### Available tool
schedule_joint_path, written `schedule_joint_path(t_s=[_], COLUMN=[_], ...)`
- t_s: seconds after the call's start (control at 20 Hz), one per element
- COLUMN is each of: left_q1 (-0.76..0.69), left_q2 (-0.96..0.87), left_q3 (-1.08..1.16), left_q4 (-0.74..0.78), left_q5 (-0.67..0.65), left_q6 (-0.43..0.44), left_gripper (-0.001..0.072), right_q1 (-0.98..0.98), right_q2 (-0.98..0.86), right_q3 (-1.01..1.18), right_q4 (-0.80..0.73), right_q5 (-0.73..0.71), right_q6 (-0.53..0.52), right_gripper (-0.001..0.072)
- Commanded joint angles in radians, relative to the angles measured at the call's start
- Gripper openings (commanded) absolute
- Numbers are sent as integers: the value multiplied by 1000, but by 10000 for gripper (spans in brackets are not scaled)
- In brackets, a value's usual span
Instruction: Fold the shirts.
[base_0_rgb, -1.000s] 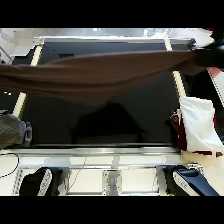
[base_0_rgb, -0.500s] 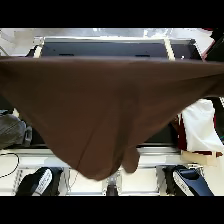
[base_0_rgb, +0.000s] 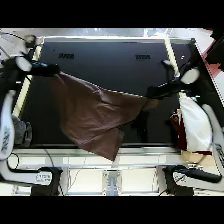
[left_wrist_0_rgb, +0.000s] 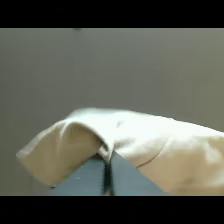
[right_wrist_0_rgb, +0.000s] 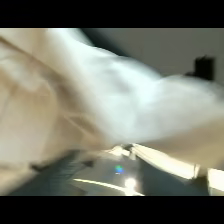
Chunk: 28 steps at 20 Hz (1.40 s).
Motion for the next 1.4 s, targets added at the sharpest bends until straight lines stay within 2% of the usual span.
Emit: schedule_joint_path(t_s=[0.0,0.05,0.15,0.25,0.4,0.5,0.6,0.7,0.75,0.9,1.0,1.05,1.15,1.35], left_q1=[-62,-61,-31,24,132,219,301,355,370,370,356,344,309,167], left_q2=[-135,-124,-68,59,278,440,629,830,925,1125,1210,1242,1267,1234], left_q3=[2,9,26,30,18,-85,-320,-641,-804,-1175,-1332,-1371,-1387,-1387], left_q4=[19,20,19,16,95,128,122,38,-71,-465,-649,-666,-656,-639], left_q5=[211,214,206,188,0,-117,-163,-165,-161,-154,-155,-157,-160,-180], left_q6=[-102,-103,-104,-135,-141,-146,-234,-359,-404,-409,-376,-347,-339,-316], left_gripper=[391,720,714,714,713,712,709,706,706,706,706,700,616,608], right_q1=[31,32,16,-19,-111,-206,-311,-399,-432,-461,-460,-460,-460,-460], right_q2=[-171,-175,-166,-137,-17,95,190,267,296,325,320,320,320,320], right_q3=[-19,-8,64,175,283,267,222,142,103,42,41,41,41,41], right_q4=[51,49,9,-71,-270,-304,-302,-284,-265,-240,-190,-167,-132,-92], right_q5=[-240,-276,-275,-187,-73,-50,-11,1,6,14,11,5,3,4], right_q6=[-23,-23,-15,-12,24,29,29,20,1,-7,-24,-25,-46,-47], right_gripper=[615,615,612,601,600,601,601,601,601,601,601,601,601,601])
